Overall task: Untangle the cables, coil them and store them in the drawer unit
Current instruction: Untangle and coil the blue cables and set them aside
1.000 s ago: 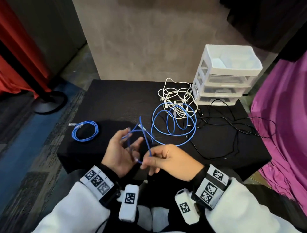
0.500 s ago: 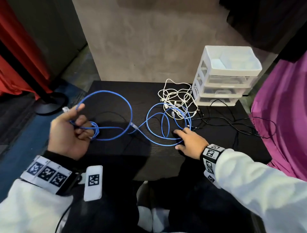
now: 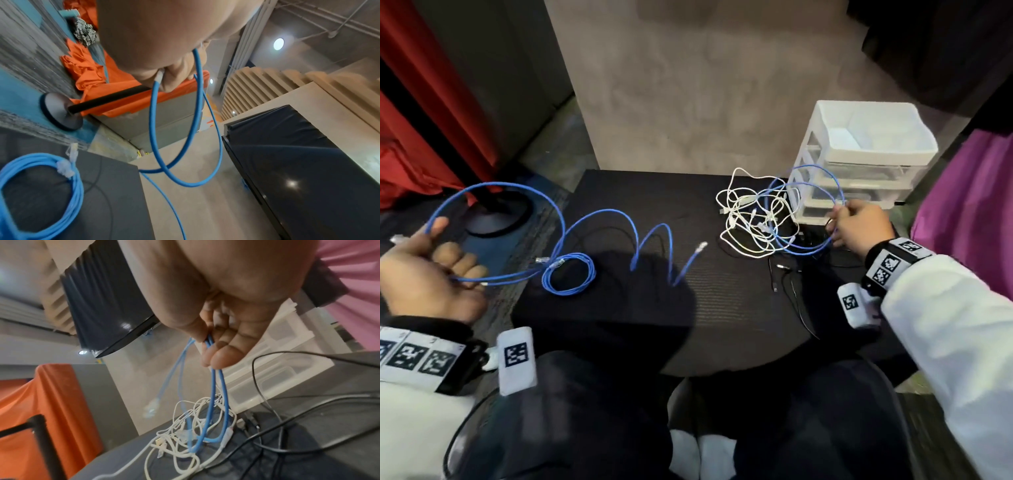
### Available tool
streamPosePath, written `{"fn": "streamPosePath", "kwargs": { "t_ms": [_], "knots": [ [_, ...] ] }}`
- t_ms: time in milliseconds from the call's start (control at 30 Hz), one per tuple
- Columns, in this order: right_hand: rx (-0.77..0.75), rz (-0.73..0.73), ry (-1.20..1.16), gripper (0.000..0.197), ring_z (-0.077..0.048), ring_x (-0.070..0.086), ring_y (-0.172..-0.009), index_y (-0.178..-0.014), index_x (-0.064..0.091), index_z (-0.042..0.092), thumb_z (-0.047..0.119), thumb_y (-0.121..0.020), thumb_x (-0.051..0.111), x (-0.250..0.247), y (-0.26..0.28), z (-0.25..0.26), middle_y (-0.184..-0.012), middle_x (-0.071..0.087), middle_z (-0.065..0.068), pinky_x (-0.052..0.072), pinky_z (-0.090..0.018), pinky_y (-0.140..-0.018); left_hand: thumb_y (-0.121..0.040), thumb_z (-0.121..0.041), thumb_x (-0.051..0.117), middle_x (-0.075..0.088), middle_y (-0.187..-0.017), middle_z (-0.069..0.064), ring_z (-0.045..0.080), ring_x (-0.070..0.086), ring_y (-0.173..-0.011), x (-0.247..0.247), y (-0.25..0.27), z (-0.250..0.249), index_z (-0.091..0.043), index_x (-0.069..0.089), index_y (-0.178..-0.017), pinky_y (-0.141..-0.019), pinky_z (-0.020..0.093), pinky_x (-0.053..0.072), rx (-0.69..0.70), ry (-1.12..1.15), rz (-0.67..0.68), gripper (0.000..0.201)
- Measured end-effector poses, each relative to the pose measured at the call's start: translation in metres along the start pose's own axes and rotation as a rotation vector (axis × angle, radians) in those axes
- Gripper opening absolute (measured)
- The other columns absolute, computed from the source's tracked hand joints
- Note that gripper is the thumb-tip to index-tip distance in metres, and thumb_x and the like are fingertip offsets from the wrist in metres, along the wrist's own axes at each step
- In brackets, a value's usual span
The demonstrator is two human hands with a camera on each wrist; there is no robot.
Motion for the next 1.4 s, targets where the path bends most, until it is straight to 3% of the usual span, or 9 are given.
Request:
{"fn": "streamPosePath", "kwargs": {
  "t_ms": [67, 233, 400, 500, 600, 800, 1033, 1133, 1400],
  "knots": [
    [-0.022, 0.054, 0.038, 0.026, -0.020, 0.055, -0.047, -0.083, 0.061, 0.016, 0.021, -0.106, 0.051, 0.007, 0.003, 0.004, -0.076, 0.070, -0.015, 0.053, -0.027, -0.045, -0.047, -0.036, 0.089, 0.048, -0.060, -0.010, 0.009, 0.046, -0.042, 0.024, 0.035, 0.003, -0.025, 0.059, -0.069, -0.044, 0.023, 0.041, -0.086, -0.135, 0.032, 0.039],
    [-0.050, 0.156, 0.092, 0.023, -0.028, 0.063, -0.058, -0.115, 0.066, 0.004, 0.022, -0.102, 0.063, 0.034, 0.014, 0.006, -0.077, 0.071, -0.009, 0.061, -0.042, -0.063, -0.053, -0.033, 0.073, 0.021, -0.048, -0.009, 0.008, 0.016, -0.039, 0.070, 0.085, 0.031, -0.027, 0.062, -0.075, -0.038, 0.021, 0.013, -0.065, -0.239, 0.151, 0.025],
    [-0.155, -0.049, 0.357, 0.059, -0.040, 0.061, -0.120, -0.144, 0.053, 0.007, 0.031, -0.093, 0.071, 0.023, 0.040, 0.033, -0.135, 0.059, -0.023, 0.048, -0.045, -0.104, -0.073, -0.031, 0.059, 0.017, -0.051, -0.009, 0.009, 0.009, -0.046, 0.090, 0.109, 0.054, -0.027, 0.063, -0.090, -0.043, 0.022, 0.008, -0.112, -0.241, 0.215, 0.018],
    [-0.300, -0.096, 0.238, 0.043, -0.026, 0.062, -0.108, -0.134, 0.059, 0.018, 0.029, -0.094, 0.070, 0.025, 0.086, 0.069, -0.128, 0.058, -0.015, 0.047, -0.035, -0.095, -0.093, -0.026, 0.051, 0.017, -0.048, -0.009, 0.008, 0.009, -0.044, 0.109, 0.131, 0.069, -0.025, 0.065, -0.091, -0.041, 0.022, 0.008, -0.175, -0.261, 0.312, 0.013],
    [-0.397, 0.157, -0.112, 0.015, -0.002, 0.060, -0.077, -0.112, 0.070, 0.027, 0.028, -0.097, 0.069, 0.045, 0.145, 0.109, -0.102, 0.072, 0.003, 0.047, -0.023, -0.080, -0.104, -0.024, 0.040, 0.018, -0.047, -0.009, 0.006, 0.011, -0.041, 0.129, 0.154, 0.093, -0.020, 0.065, -0.097, -0.040, 0.023, 0.007, -0.230, -0.302, 0.401, 0.026],
    [-0.742, 0.178, -0.126, 0.045, -0.015, 0.061, -0.111, -0.132, 0.060, 0.022, 0.038, -0.093, 0.073, 0.064, 0.236, 0.163, -0.122, 0.060, 0.007, 0.052, -0.034, -0.092, -0.103, -0.023, 0.042, 0.023, -0.053, -0.008, 0.005, 0.015, -0.044, 0.154, 0.187, 0.132, -0.018, 0.063, -0.115, -0.038, 0.021, 0.007, -0.383, -0.318, 0.541, 0.024],
    [-0.371, 0.374, -0.538, 0.020, -0.024, 0.054, -0.049, -0.126, 0.060, 0.019, 0.013, -0.109, 0.050, 0.071, 0.233, 0.141, -0.073, 0.066, -0.005, 0.046, -0.031, -0.053, -0.095, -0.041, 0.045, 0.036, -0.073, 0.000, 0.012, 0.015, -0.056, 0.152, 0.195, 0.139, -0.010, 0.063, -0.123, -0.049, 0.026, 0.015, -0.503, -0.241, 0.614, 0.046],
    [-0.270, 0.274, -0.615, 0.017, -0.019, 0.049, -0.046, -0.119, 0.059, 0.016, 0.013, -0.111, 0.045, 0.059, 0.218, 0.129, -0.069, 0.063, -0.004, 0.041, -0.028, -0.046, -0.099, -0.057, 0.037, 0.043, -0.081, 0.001, 0.014, 0.021, -0.059, 0.142, 0.193, 0.139, -0.009, 0.061, -0.132, -0.056, 0.029, 0.020, -0.580, -0.264, 0.666, 0.063],
    [-0.097, 0.194, -0.887, 0.010, -0.017, 0.052, -0.045, -0.113, 0.053, 0.015, 0.010, -0.110, 0.044, 0.046, 0.195, 0.114, -0.068, 0.059, -0.004, 0.037, -0.024, -0.042, -0.105, -0.030, 0.043, 0.048, -0.078, 0.000, 0.015, 0.046, -0.068, 0.127, 0.185, 0.132, -0.004, 0.059, -0.133, -0.079, 0.045, 0.062, -0.506, -0.372, 0.568, 0.041]
  ]
}}
Point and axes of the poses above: each hand's wrist, its own y-axis away from the middle knuckle, its own x-axis out of the palm, z = x × y, the point moved 5 cm from there along -y, towards the middle knuckle
